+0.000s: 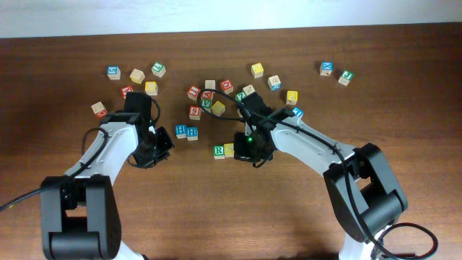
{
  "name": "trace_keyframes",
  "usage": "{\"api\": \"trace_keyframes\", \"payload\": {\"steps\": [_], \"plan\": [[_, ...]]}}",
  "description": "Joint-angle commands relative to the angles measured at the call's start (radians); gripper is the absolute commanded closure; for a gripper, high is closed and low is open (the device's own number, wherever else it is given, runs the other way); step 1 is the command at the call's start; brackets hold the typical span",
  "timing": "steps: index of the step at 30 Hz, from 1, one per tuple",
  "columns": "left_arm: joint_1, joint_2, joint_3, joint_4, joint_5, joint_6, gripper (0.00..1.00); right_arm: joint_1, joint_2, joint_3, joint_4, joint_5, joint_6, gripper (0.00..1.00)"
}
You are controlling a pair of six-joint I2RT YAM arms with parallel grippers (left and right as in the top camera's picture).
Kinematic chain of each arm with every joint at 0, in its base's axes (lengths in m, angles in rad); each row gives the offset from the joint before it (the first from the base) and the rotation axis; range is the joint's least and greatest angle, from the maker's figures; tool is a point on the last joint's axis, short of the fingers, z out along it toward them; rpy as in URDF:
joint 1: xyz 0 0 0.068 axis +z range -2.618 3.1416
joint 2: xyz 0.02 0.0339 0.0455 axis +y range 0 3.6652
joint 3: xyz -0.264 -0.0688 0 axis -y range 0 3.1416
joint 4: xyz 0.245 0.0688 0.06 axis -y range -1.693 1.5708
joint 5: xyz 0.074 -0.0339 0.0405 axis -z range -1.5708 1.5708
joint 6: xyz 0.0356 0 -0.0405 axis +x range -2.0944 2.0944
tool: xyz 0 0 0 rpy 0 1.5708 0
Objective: Spell out RSS
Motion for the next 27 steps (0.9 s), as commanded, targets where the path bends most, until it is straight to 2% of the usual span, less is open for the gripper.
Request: {"api": "trace_keyframes", "payload": {"steps": [1,7,11,14,18,22,27], "plan": [[0.004,-0.021,-0.004,-0.002,-0.007,0.01,1.0,0.006,0.003,-0.002,0.007,0.012,0.009,0.96],[-0.058,-0.021,-0.004,-0.002,-0.008,0.01,1.0,0.006,0.003,-0.002,-0.022,-0.043,0.007,0.96],[-0.115,-0.017,-0.005,0.011,-0.008,0.01,1.0,-0.008,-0.025,0.032,-0.146,-0.045,-0.063,0.96],[-0.156,-0.008,-0.005,0.042,-0.004,0.008,1.0,-0.1,-0.04,0.07,-0.233,0.01,-0.109,0.96],[-0.23,0.013,-0.006,0.088,-0.003,-0.053,1.0,-0.23,-0.026,0.069,-0.195,0.001,-0.188,0.96],[-0.303,0.09,-0.006,0.155,0.033,-0.062,1.0,-0.208,-0.008,0.069,-0.144,0.001,-0.183,0.96],[-0.315,0.121,-0.006,0.218,0.058,-0.063,1.0,-0.168,0.011,0.068,-0.098,0.0,-0.137,0.96]]}}
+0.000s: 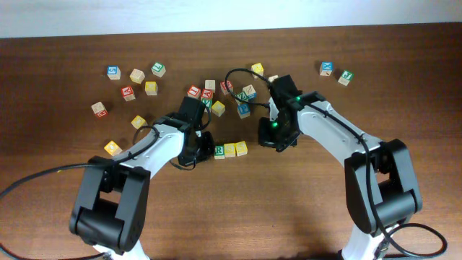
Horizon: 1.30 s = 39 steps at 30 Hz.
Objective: Spell out RSS
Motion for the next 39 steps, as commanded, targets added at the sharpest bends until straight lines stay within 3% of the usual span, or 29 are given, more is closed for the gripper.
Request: {"api": "trace_keyframes", "payload": {"steps": [1,15,28,31,35,39], "plan": [[-0.003,0.015,-0.004,0.028,0.018,-0.006,1.0,0.029,0.028,0.016,0.014,0.003,0.031,0.96],[-0.01,0.015,-0.004,0.073,0.071,0.07,1.0,0.076,0.084,0.016,0.066,-0.13,0.045,0.96],[-0.01,0.015,-0.004,0.094,0.062,0.124,1.0,0.078,0.084,0.016,0.04,-0.119,0.064,0.96],[-0.01,0.015,-0.004,0.083,0.059,0.124,1.0,0.077,0.084,0.016,0.039,-0.085,0.064,0.96],[0.005,-0.007,-0.004,-0.003,-0.064,0.123,1.0,0.076,0.084,0.016,0.032,-0.055,0.008,0.96],[0.011,-0.103,-0.004,-0.062,-0.037,0.122,1.0,0.076,0.084,0.016,0.028,-0.013,0.008,0.95]]}}
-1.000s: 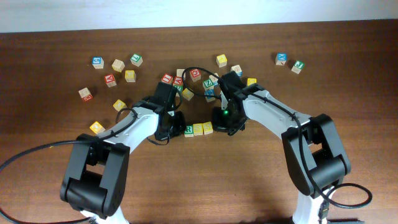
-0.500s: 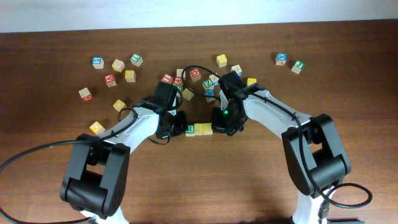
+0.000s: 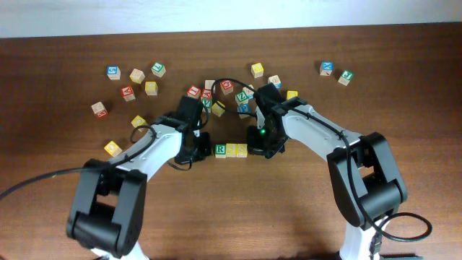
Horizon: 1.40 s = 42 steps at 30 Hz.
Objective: Spell out RSS
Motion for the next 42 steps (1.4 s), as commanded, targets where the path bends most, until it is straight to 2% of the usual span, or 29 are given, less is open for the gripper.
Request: {"api": "trace_keyframes", "payload": {"steps": [1,3,6,11,15,25,28,33,38,42], "plan": [[-0.008,-0.073,-0.005,-0.062,0.05,0.015,1.0,0.006,0.009,0.016,0.0,0.037,-0.014,0.95],[-0.044,-0.071,-0.031,-0.081,0.07,-0.039,1.0,0.005,0.009,0.016,-0.001,0.066,-0.014,0.92],[-0.105,-0.071,-0.098,0.006,0.062,-0.097,1.0,-0.021,0.009,0.016,-0.007,0.065,-0.014,0.92],[-0.114,-0.068,-0.117,0.124,0.03,-0.105,1.0,-0.028,0.009,0.016,-0.011,0.065,-0.022,0.92],[-0.114,-0.068,-0.117,0.162,0.029,-0.105,1.0,-0.028,0.009,0.016,-0.008,0.066,-0.022,0.92],[-0.114,-0.085,-0.117,0.156,0.065,-0.104,1.0,-0.026,0.009,0.016,-0.009,0.061,-0.021,0.92],[-0.093,-0.172,-0.117,0.122,-0.018,-0.097,1.0,-0.026,0.009,0.016,-0.01,0.054,-0.021,0.93],[-0.053,-0.249,-0.084,0.131,-0.057,-0.08,1.0,-0.026,0.009,0.016,-0.008,0.054,-0.022,0.92],[-0.054,-0.188,-0.079,0.332,-0.059,-0.081,1.0,-0.026,0.009,0.016,-0.001,0.054,-0.021,0.92],[-0.054,-0.1,-0.079,0.406,-0.056,-0.081,1.0,-0.026,0.009,0.015,0.0,0.054,-0.021,0.93]]}}
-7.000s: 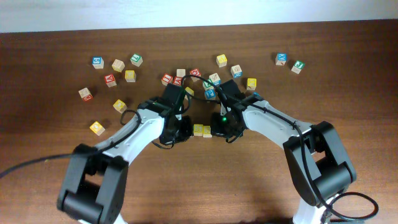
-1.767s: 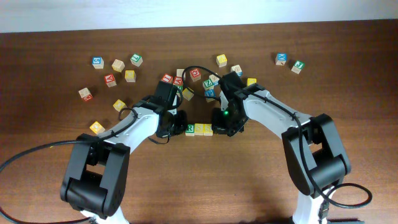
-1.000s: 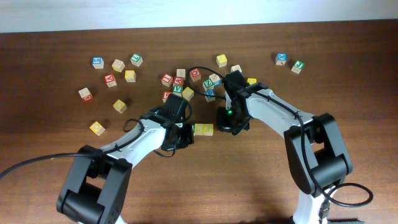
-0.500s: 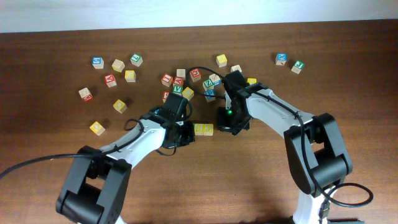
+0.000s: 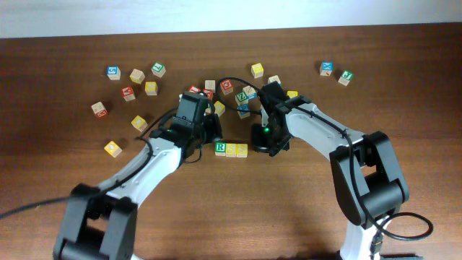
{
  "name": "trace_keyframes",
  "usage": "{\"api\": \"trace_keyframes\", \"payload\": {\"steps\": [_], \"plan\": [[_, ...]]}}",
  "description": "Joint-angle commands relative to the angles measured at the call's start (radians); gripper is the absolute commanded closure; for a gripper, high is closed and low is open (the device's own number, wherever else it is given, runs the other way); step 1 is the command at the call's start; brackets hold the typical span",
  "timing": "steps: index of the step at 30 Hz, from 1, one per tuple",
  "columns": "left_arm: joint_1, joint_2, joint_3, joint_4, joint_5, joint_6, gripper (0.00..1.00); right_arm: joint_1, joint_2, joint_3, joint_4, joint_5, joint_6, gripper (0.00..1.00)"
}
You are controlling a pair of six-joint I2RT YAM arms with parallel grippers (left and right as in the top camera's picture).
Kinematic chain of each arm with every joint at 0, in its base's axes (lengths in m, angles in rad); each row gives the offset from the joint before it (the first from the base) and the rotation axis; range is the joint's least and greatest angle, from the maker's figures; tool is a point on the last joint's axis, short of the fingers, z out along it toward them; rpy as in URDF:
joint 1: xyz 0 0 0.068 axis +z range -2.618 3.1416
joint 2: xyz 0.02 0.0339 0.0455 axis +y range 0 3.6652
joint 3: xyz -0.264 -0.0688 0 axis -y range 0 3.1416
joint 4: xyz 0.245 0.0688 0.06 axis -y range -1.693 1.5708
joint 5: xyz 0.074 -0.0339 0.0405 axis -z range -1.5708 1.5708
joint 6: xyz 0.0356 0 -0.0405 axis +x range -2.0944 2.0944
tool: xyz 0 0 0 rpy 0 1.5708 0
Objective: Spell out RSS
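Note:
Three blocks form a row at the table's middle: a green-lettered R block (image 5: 219, 149), a yellow block (image 5: 231, 149) and a second yellow block (image 5: 242, 150), side by side and touching. My left gripper (image 5: 210, 131) hovers just behind and left of the R block, apart from it. To the right of the row sits my right gripper (image 5: 261, 141), close beside the last yellow block. The overhead view does not show whether either gripper's fingers are open or shut. The letters on the yellow blocks are too small to read.
Behind the row lies a loose cluster of blocks, among them a yellow block (image 5: 219, 108), a blue one (image 5: 244, 110) and a red one (image 5: 194, 91). More blocks are scattered at the back left (image 5: 137, 75) and back right (image 5: 327, 68). A yellow block (image 5: 112, 149) lies at the left.
My left gripper has moved from the left end of the row, beside the R block, to behind and above it. The right gripper has shifted slightly right. The row is unchanged.
At first the R block and one yellow block lay together under my right gripper, with the left arm far left. Then three blocks stood in a row, left gripper beside R. Both grippers then flanked the row's ends; now both stand slightly off it.

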Motion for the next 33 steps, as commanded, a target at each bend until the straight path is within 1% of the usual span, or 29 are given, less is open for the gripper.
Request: {"api": "trace_keyframes", "payload": {"steps": [1,4,8,14,17,33], "plan": [[0.003,0.052,0.009,0.032,0.008,0.015,1.0,0.001,0.009,0.014,0.002,0.002,-0.003,0.93],[-0.008,0.064,0.009,0.023,0.016,0.015,1.0,0.001,0.009,0.014,0.001,0.002,-0.003,0.93],[-0.008,0.064,0.008,-0.037,0.016,0.015,1.0,0.001,0.009,0.014,0.002,0.002,-0.003,0.93],[-0.023,0.064,0.008,-0.055,0.015,0.015,1.0,0.001,0.009,0.014,0.001,0.002,-0.003,0.93],[-0.037,0.064,0.008,-0.054,-0.012,0.015,1.0,0.001,0.009,0.014,0.001,0.002,-0.003,0.93],[-0.037,0.064,0.007,-0.116,-0.003,0.016,1.0,0.001,0.009,0.014,0.001,0.002,-0.003,0.93]]}}
